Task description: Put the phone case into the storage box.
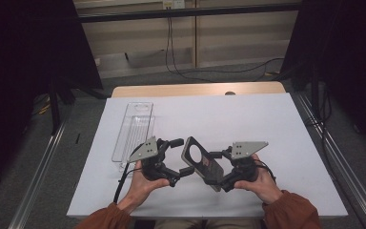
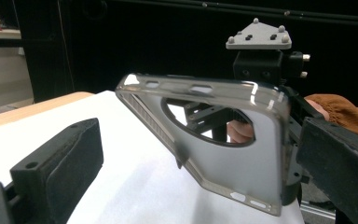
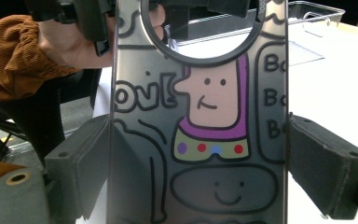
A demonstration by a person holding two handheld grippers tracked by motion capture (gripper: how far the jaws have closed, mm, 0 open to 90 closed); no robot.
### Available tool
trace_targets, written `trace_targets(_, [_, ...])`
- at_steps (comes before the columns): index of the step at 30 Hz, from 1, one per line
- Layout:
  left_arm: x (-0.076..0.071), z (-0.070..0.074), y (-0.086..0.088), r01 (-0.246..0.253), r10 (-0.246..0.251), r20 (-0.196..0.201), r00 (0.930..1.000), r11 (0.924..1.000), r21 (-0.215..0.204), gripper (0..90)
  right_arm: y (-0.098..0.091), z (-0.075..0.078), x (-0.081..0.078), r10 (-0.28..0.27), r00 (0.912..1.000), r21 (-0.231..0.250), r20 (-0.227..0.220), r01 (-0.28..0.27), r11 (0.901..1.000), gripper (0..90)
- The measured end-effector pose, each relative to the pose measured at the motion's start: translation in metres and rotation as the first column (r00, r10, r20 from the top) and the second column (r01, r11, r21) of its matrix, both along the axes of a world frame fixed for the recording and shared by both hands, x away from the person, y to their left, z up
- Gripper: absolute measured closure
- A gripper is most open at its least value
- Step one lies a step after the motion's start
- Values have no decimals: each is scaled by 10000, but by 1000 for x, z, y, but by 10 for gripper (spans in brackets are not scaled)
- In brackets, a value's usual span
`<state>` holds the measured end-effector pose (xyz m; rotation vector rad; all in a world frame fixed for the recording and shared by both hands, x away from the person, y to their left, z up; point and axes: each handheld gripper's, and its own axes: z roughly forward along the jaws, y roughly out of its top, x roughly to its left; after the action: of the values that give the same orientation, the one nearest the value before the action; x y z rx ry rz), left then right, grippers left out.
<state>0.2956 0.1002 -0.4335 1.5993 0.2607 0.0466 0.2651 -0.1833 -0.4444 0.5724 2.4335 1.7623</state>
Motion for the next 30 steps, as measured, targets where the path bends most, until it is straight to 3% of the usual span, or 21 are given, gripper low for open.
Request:
trace_targets(10, [2, 0, -3, 223, -224, -48, 9997, 9992, -320, 0, 1, 1, 0, 272, 9996, 105, -110, -270, 9996, 119])
trace_targets(20, [-2, 3, -12, 749, -747, 177, 9970, 9972, -81, 2, 5, 2, -2, 629, 9980, 166, -80, -627, 9979, 119])
trace_targets(23, [-3, 3, -14, 1034, -1033, 76, 9946, 9946, -91, 1, 6, 2, -2, 768, 9970, 214, -126, -765, 9968, 119])
trace_targets(30, [-3, 3, -14, 1040, -1039, 155, 9945, 9946, -68, 1, 8, 1, -3, 797, 9968, 131, -117, -795, 9967, 118])
